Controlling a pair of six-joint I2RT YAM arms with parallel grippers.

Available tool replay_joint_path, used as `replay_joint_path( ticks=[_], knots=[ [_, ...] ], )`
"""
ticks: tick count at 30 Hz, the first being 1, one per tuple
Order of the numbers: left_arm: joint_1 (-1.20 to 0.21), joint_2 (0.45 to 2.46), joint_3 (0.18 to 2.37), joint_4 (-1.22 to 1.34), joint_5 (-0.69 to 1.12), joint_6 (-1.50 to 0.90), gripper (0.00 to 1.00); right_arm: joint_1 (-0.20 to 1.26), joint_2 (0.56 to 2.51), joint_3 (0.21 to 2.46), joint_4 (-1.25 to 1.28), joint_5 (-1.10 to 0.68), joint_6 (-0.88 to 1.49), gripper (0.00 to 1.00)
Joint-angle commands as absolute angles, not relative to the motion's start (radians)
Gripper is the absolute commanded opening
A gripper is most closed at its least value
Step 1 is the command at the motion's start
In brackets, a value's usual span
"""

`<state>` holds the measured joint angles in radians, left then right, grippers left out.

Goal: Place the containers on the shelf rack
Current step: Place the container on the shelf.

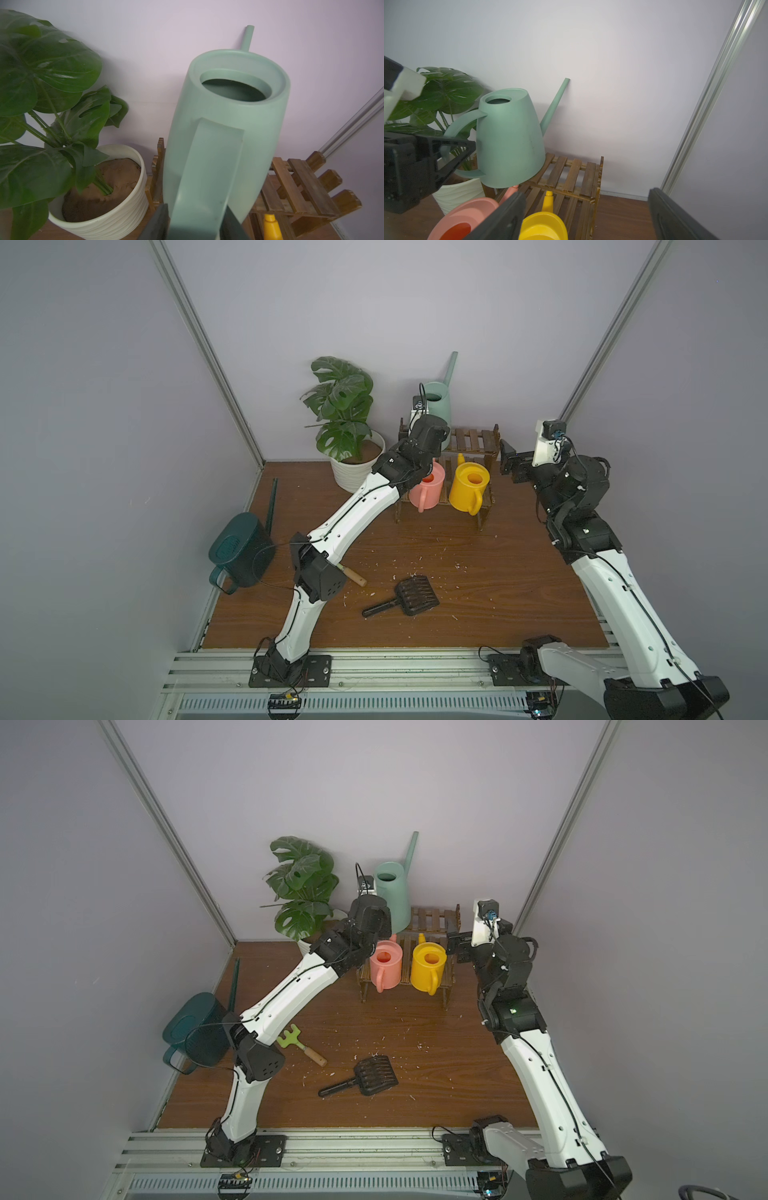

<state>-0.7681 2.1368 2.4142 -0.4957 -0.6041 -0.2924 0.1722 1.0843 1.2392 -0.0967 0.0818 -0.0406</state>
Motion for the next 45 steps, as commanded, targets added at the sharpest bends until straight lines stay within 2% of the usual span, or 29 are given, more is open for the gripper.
replay_joint_path(
  ticks=[1,31,39,45],
  knots=[
    [-0.761,2.143,2.43,-0.474,-0.549,-0.32,0.43,0.167,1.061,1.228,-0.073,0.072,-0.036,0.95],
    [-0.783,2.138,2.425,-0.473,-0.429,-0.366,0.5,0.168,1.074,1.219,-0.057,0.045,-0.017,0.94],
    [-0.778,2.102,2.38,-0.474,-0.497,-0.356,0.63,0.168,1.066,1.215,-0.062,0.046,-0.018,0.94],
    [-0.778,2.013,2.257,-0.475,-0.512,-0.333,0.72,0.168,1.065,1.221,-0.062,0.031,-0.007,0.94]
  ],
)
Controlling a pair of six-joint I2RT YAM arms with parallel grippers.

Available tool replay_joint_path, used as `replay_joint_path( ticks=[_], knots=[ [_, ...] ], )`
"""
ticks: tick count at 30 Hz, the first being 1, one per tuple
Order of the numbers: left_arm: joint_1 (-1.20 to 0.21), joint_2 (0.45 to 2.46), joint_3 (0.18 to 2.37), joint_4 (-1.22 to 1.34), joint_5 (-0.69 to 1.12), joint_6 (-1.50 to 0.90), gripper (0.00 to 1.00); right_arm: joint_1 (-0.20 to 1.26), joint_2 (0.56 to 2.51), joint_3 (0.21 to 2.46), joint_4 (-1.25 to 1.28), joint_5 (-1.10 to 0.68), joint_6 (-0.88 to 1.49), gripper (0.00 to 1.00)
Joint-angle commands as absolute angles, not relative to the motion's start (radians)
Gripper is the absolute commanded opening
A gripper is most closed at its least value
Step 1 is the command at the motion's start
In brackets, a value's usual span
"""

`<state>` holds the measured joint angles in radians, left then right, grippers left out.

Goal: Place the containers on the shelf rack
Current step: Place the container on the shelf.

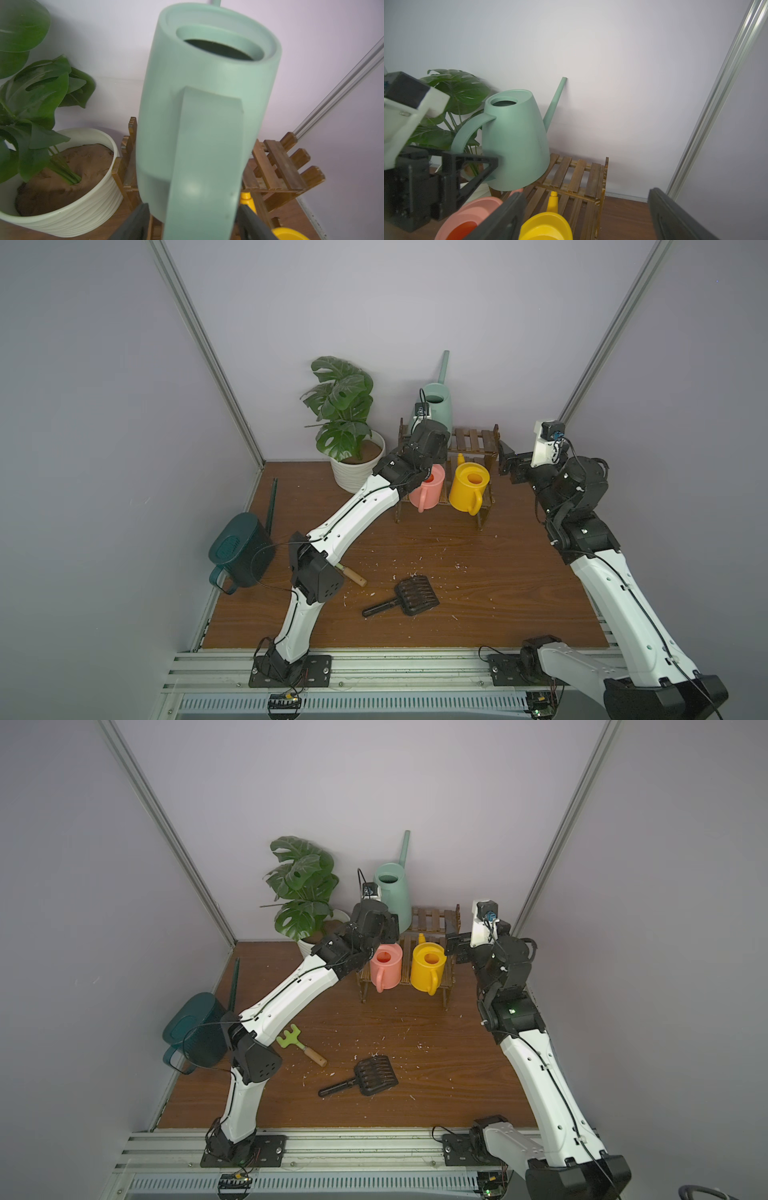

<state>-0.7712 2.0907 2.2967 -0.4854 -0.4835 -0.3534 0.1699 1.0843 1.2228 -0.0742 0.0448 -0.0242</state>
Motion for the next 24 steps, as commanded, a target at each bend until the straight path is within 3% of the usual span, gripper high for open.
replay_joint_path(
  ticks=[1,9,17,24],
  knots=[
    [-0.777,1.992,2.228,-0.475,-0.516,-0.329,0.73,0.167,1.064,1.221,-0.062,0.026,-0.005,0.94],
    [-0.777,1.791,2.014,-0.478,-0.55,-0.274,0.82,0.168,1.055,1.228,-0.061,-0.002,0.012,0.95],
    [-0.718,1.428,1.658,-0.552,-0.659,-0.218,0.98,0.188,1.046,1.273,-0.099,-0.148,0.011,0.94],
    [-0.482,1.243,1.451,-0.745,-0.586,-0.25,0.99,0.46,1.114,1.353,-0.211,-0.134,-0.104,0.94]
  ],
)
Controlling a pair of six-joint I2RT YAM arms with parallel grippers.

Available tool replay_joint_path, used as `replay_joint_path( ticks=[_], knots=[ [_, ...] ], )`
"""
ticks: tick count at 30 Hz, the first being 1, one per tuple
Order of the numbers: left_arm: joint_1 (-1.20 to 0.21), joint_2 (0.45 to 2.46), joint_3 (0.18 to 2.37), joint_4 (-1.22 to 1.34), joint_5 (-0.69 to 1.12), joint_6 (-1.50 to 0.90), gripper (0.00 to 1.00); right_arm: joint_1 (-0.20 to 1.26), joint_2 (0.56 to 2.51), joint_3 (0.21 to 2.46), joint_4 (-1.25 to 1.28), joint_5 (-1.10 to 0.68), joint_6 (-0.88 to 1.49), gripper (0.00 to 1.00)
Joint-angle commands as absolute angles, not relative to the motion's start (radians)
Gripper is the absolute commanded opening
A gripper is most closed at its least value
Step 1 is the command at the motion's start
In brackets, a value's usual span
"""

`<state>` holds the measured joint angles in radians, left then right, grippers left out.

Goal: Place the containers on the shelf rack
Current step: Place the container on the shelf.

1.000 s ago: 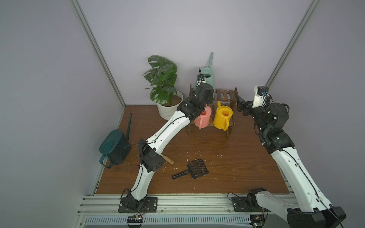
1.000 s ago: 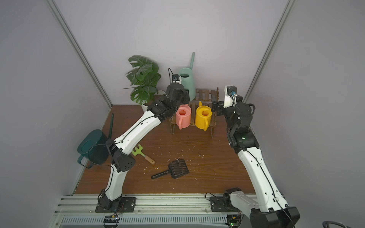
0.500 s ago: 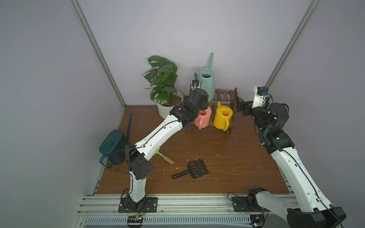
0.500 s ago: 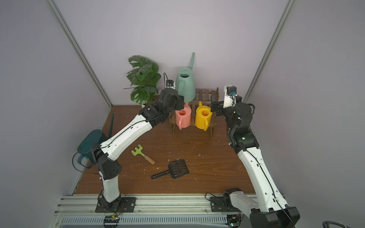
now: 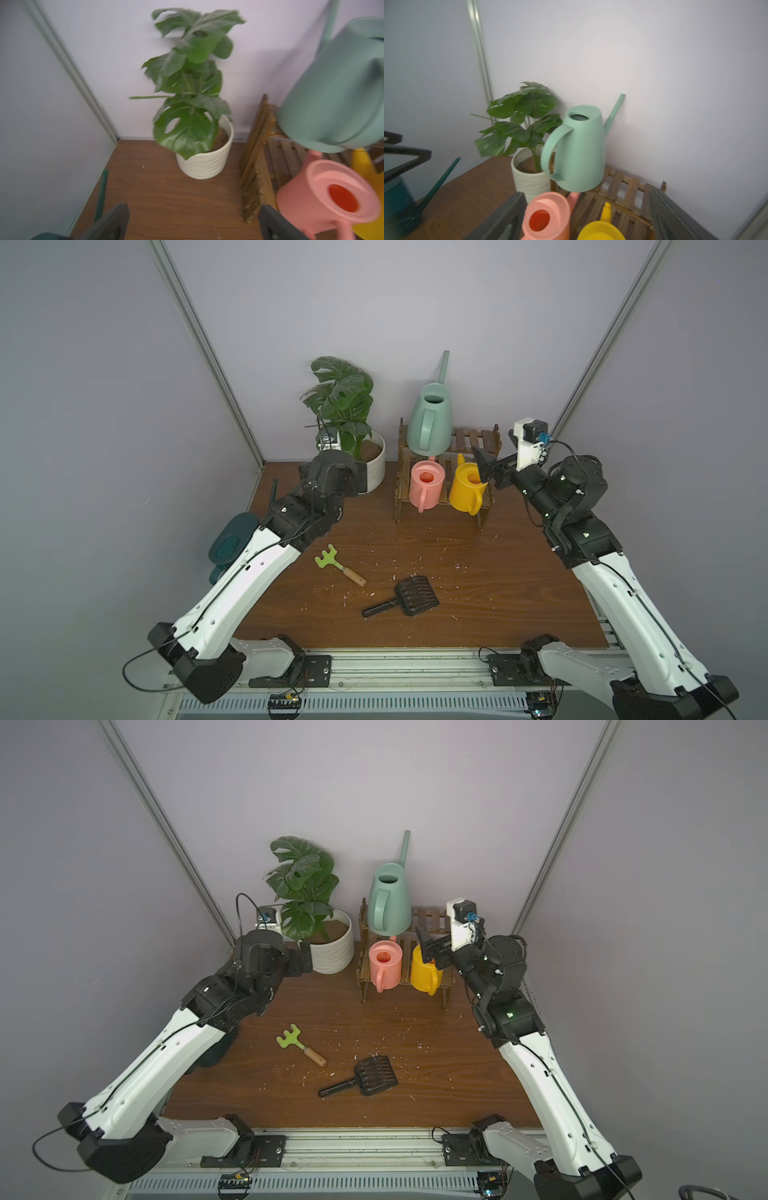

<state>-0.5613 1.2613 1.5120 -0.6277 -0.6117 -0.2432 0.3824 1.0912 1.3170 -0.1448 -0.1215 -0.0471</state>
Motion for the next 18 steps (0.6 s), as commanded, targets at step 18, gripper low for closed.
replay_joint_path(
  ticks=[18],
  knots=[
    [0.044,1.196,1.221,-0.833,-0.422,-0.124,0.99,0.787,1.187,1.332,-0.334,-0.111,-0.172,0.95]
  ],
)
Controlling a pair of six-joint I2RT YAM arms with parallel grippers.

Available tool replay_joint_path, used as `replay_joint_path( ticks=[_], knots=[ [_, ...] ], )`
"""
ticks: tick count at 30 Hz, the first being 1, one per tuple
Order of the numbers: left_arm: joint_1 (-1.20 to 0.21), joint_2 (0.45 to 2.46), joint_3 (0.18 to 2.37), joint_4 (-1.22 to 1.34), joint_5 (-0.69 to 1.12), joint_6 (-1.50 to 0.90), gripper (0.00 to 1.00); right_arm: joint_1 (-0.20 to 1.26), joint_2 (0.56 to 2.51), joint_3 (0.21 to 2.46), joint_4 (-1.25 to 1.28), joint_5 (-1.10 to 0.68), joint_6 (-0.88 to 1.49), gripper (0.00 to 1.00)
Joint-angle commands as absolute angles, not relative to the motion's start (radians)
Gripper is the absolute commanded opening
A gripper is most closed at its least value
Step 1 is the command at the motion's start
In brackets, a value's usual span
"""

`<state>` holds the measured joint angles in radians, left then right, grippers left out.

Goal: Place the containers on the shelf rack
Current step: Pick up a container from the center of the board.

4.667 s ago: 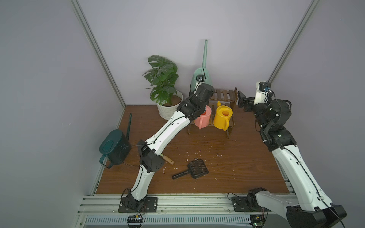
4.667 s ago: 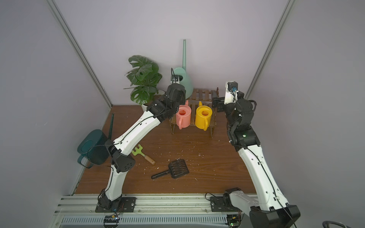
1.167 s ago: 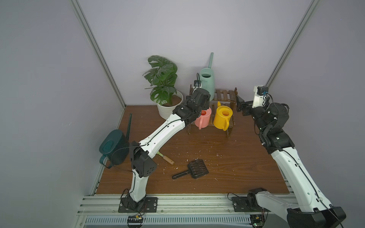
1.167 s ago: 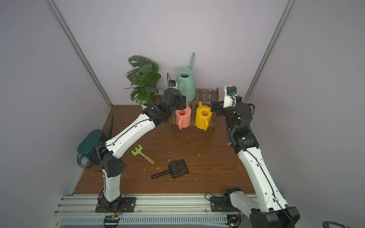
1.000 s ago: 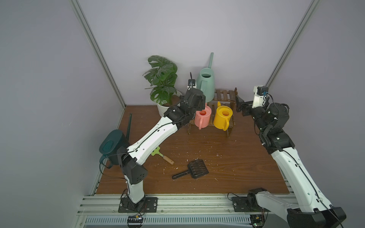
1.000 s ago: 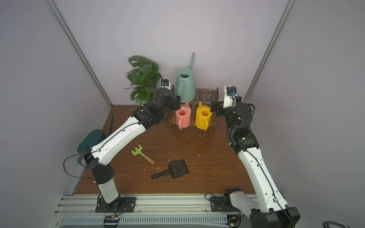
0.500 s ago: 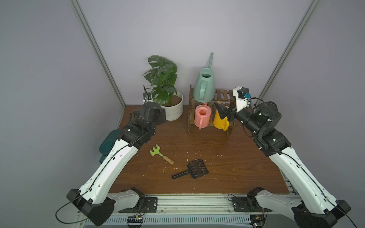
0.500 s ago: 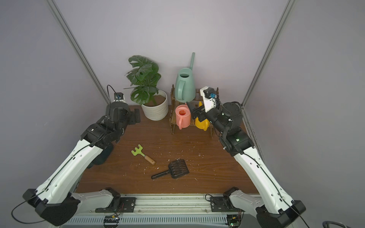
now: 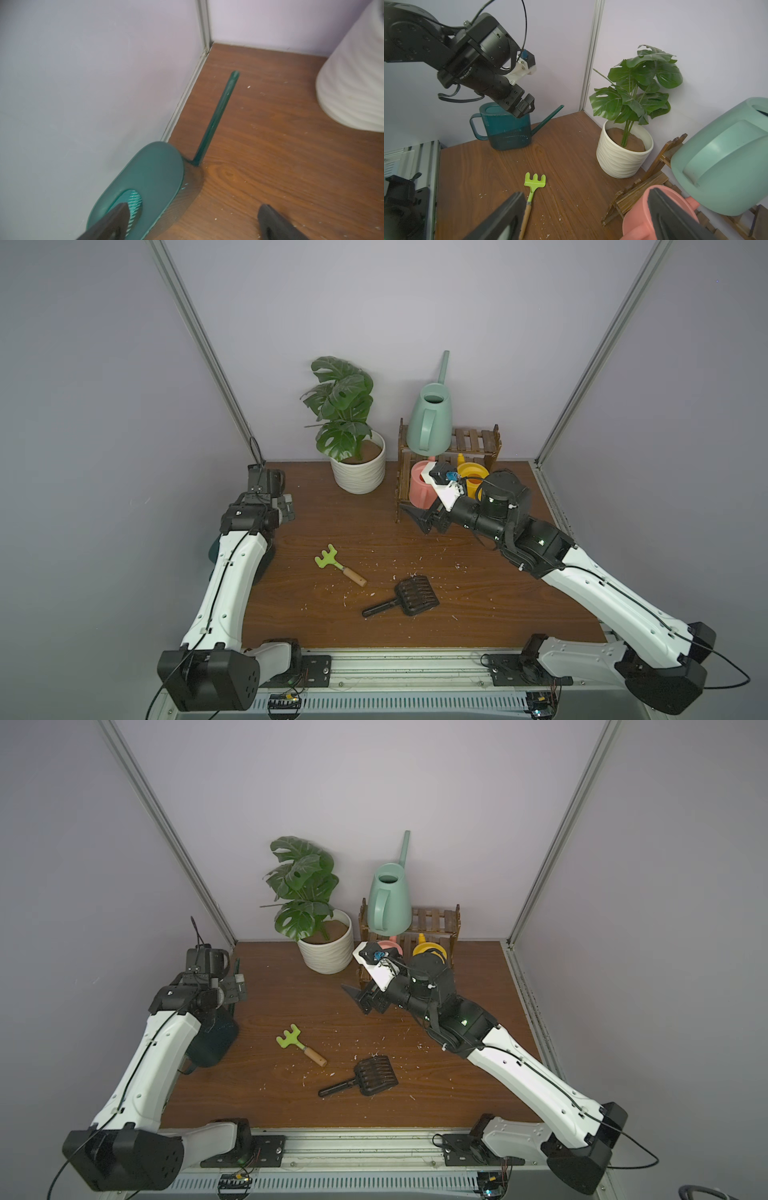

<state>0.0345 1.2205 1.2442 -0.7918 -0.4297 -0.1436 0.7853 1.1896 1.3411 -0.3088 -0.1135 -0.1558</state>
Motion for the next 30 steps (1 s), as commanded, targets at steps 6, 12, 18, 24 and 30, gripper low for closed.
replay_joint_path(
  ticks=[6,12,18,24,30],
  knots=[
    [0.056,1.179,1.165,-0.846,-0.45,-0.129,0.97,0.788,1.215,1.347,-0.371,-0.142,-0.181,0.95],
    [0.066,1.163,1.153,-0.844,-0.522,-0.126,0.97,0.789,1.246,1.359,-0.388,-0.168,-0.169,0.95],
    [0.073,1.159,1.147,-0.845,-0.581,-0.115,0.97,0.793,1.262,1.365,-0.392,-0.178,-0.165,0.95],
    [0.083,1.201,1.126,-0.844,-0.557,-0.123,0.93,0.792,1.27,1.378,-0.416,-0.179,-0.177,0.95],
    [0.092,1.24,1.101,-0.844,-0.568,-0.134,0.89,0.794,1.274,1.384,-0.431,-0.184,-0.179,0.95]
  ],
)
